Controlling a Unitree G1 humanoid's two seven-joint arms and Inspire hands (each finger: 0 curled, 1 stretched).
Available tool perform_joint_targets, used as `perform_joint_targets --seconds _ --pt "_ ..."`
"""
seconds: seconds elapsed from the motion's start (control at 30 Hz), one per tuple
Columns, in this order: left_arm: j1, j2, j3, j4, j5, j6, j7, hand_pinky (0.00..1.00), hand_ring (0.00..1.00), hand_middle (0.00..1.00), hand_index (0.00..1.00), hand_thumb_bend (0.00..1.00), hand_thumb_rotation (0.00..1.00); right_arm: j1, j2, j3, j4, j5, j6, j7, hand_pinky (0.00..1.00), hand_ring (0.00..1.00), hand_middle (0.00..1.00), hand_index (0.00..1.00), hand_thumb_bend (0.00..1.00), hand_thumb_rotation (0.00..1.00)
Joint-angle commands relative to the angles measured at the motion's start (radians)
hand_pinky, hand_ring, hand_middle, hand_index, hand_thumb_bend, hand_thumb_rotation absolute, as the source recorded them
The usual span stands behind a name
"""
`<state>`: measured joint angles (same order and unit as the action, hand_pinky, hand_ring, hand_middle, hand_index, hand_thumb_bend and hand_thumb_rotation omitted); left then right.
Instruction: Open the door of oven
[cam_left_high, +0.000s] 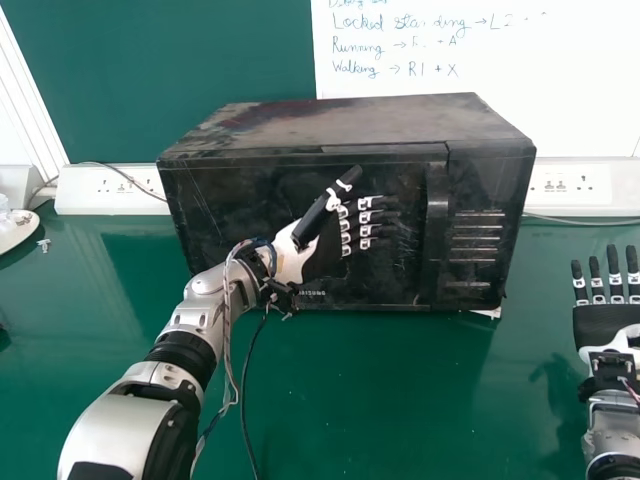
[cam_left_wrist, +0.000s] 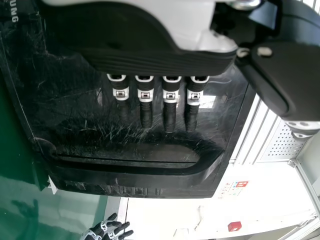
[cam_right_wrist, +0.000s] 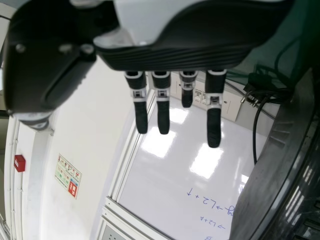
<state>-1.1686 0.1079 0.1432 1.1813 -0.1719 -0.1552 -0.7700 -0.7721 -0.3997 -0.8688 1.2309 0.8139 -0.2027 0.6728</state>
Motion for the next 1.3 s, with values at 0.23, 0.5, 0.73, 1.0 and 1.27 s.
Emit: perform_joint_targets --seconds 0.23,0.5,0.73,1.0,1.27 --pt "-0.034 -0.031 -0.009 0.015 0.018 0.024 0.018 0.50 0.75 0.87 0.85 0.91 0.89 -0.005 0.011 -0.002 -0.007 0.002 -0.011 -0.008 0.90 0.96 0.99 0.96 1.00 0.91" --pt "-0.048 -0.052 -0.015 0.017 0.039 0.023 0.050 0.49 0.73 0.84 0.81 0.91 0.90 -0.002 0.012 0.001 -0.008 -0.002 -0.019 -0.013 0.89 0.94 0.98 0.95 1.00 0.89" --pt "-0.062 -0.067 -0.014 0.025 0.046 0.019 0.043 0.49 0.74 0.84 0.81 0.90 0.92 -0.001 0.011 -0.001 -0.008 0.001 -0.015 -0.005 0.90 0.95 0.98 0.96 1.00 0.89" --pt "-0.075 -0.080 -0.014 0.035 0.045 0.028 0.021 0.49 0.75 0.84 0.82 0.89 0.91 0.000 0.012 -0.002 -0.012 0.003 -0.010 -0.003 0.90 0.94 0.98 0.95 1.00 0.87" --pt "-0.089 -0.092 -0.016 0.052 0.054 0.028 0.035 0.50 0.74 0.83 0.80 0.90 0.91 -0.002 0.017 0.000 -0.016 0.002 -0.014 -0.004 0.92 0.95 0.99 0.97 1.00 0.89"
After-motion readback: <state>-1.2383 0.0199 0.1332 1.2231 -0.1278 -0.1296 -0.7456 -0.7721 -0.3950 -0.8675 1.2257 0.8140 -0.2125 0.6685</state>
